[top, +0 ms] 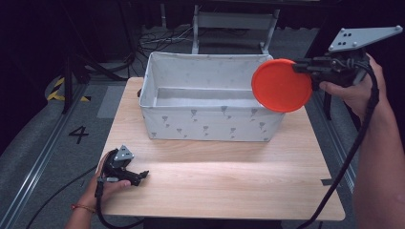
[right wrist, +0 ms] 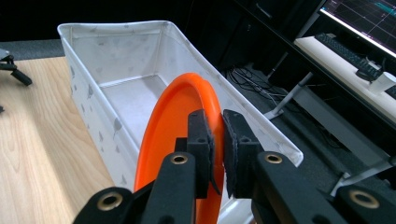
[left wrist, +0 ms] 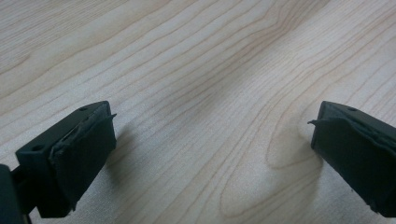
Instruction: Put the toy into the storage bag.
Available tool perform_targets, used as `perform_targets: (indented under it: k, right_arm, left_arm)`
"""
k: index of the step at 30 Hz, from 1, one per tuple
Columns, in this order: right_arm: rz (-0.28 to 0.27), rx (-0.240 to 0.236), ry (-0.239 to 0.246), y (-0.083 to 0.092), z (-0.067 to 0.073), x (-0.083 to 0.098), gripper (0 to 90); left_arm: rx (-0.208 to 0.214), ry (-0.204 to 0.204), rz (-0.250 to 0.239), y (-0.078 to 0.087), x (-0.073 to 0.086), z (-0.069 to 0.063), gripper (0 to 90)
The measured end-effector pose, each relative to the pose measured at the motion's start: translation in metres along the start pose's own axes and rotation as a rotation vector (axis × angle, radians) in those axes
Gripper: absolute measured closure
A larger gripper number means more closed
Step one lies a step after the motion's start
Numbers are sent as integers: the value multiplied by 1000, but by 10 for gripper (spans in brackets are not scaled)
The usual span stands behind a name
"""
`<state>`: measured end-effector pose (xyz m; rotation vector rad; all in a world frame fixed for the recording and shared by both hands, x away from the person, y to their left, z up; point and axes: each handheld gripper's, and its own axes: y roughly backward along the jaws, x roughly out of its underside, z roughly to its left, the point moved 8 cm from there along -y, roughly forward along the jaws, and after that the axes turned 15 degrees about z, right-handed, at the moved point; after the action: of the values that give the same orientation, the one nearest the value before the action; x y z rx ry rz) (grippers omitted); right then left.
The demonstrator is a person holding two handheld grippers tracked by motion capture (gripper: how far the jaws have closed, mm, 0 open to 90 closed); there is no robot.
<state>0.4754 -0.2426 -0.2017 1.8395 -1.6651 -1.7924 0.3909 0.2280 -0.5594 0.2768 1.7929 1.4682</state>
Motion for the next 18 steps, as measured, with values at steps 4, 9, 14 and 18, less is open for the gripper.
perform_targets:
  k: [4, 9, 14, 18]
  right_arm:
    - [-26, -15, -17, -10, -5, -8, 826]
    - [-16, -12, -30, -33, -16, -16, 826]
    - [1, -25, -40, -62, -23, -18, 826]
    - [34, -19, -8, -81, -26, -16, 826]
  left_arm:
    - [-5, -4, 1, 0, 0, 1, 2]
    - [-2, -4, 1, 0, 0, 0, 2]
    - [2, -6, 1, 0, 0, 0, 2]
    - [5, -3, 0, 0, -1, 0, 2]
